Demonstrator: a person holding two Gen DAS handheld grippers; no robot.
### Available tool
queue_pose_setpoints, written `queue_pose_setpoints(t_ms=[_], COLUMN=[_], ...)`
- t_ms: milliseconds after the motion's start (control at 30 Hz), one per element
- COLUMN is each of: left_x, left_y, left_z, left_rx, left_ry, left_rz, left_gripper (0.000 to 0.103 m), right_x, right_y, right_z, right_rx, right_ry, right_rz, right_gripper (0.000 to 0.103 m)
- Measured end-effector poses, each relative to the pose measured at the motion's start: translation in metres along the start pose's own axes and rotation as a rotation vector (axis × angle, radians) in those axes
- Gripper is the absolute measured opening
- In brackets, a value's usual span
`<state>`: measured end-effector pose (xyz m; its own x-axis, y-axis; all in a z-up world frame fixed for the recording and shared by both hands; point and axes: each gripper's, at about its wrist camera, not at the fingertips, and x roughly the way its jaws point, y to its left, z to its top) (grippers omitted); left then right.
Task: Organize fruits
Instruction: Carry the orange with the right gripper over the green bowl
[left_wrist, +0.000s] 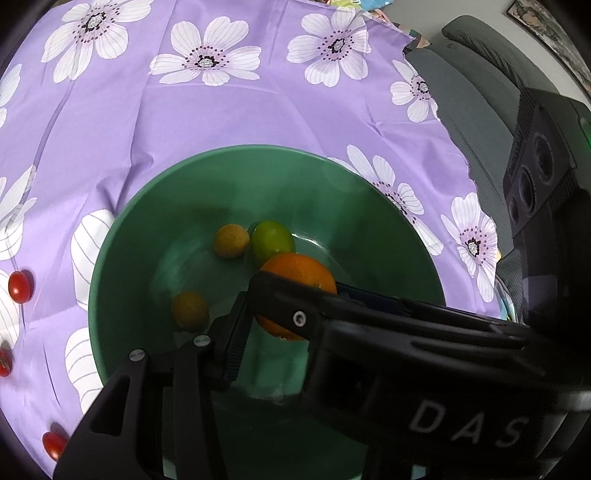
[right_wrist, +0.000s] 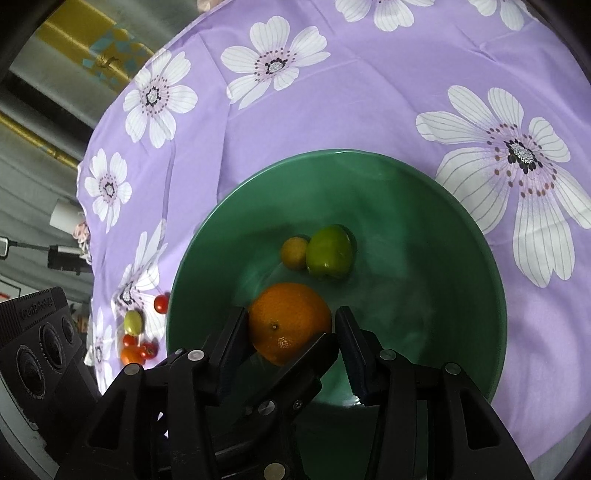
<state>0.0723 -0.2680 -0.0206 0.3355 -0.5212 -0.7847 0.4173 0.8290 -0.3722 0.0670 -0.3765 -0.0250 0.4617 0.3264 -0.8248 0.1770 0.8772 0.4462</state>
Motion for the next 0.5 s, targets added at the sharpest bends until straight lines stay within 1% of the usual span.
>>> queue_pose_setpoints(t_ms=[133,500], left_x=[-0.0002,-0.0017], left_y=[-0.0012,-0.0023], left_z=[-0.0019,-0.0009], left_rx=[-0.01,-0.015], left_ry=[-0.013,0.004], left_rz=[0.014,0.025], left_gripper=[0.045,0.046], right_x=[-0.0003,-0.0043], right_y=[-0.0012,0.0009], right_z=[0.0002,-0.0044], right_rx=[0.004,-0.002], right_ry=[0.006,0.0], right_rz=[0.011,0.0], right_gripper=[0.049,0.05])
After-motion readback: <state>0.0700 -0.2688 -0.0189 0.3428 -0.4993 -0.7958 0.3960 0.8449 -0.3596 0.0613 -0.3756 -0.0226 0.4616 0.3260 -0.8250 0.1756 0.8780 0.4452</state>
